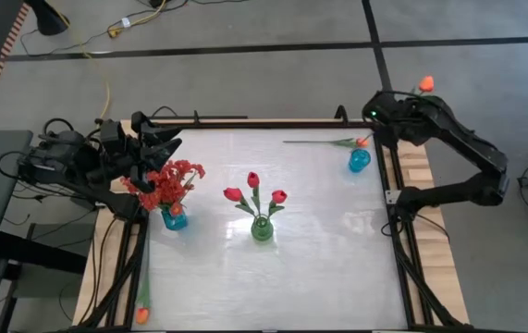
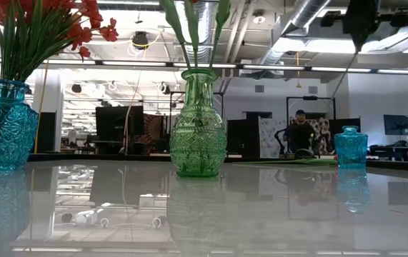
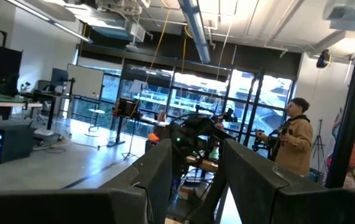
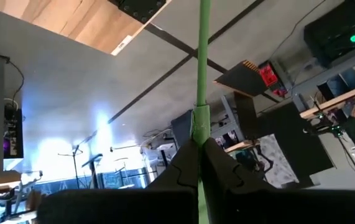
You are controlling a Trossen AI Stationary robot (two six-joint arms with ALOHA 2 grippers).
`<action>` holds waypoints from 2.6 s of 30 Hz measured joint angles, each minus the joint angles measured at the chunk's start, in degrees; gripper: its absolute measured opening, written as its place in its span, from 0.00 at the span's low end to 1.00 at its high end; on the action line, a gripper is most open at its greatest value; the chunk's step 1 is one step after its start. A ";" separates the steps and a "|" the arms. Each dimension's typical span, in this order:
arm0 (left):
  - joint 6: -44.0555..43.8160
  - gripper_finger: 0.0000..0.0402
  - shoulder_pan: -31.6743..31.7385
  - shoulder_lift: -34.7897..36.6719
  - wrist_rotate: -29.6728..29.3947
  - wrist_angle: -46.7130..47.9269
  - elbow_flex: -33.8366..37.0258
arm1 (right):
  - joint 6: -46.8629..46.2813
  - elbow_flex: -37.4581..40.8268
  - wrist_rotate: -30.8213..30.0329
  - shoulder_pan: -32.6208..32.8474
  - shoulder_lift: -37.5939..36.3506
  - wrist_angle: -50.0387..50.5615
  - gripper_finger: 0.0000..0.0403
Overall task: Sort flowers into vase by color
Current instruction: Put the bottom right orange flower into the right blue vase
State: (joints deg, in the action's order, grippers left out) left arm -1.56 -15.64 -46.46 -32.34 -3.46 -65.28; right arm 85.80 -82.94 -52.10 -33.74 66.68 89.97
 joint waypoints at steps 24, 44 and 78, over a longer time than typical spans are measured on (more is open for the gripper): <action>4.83 0.33 0.00 -4.23 0.02 -1.45 0.02 | 2.39 11.74 -9.39 -1.31 -4.38 -2.01 0.07; 4.81 0.33 0.00 -4.13 0.61 -1.01 0.02 | 2.58 11.93 -9.92 0.33 0.16 -3.18 0.07; 4.81 0.33 -0.02 -4.13 3.54 1.57 0.00 | 0.44 11.93 -8.22 3.92 10.61 -5.29 0.09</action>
State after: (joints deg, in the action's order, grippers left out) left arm 3.25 -15.66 -50.59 -28.80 -1.89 -65.28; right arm 86.24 -71.00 -60.32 -29.82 77.30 84.68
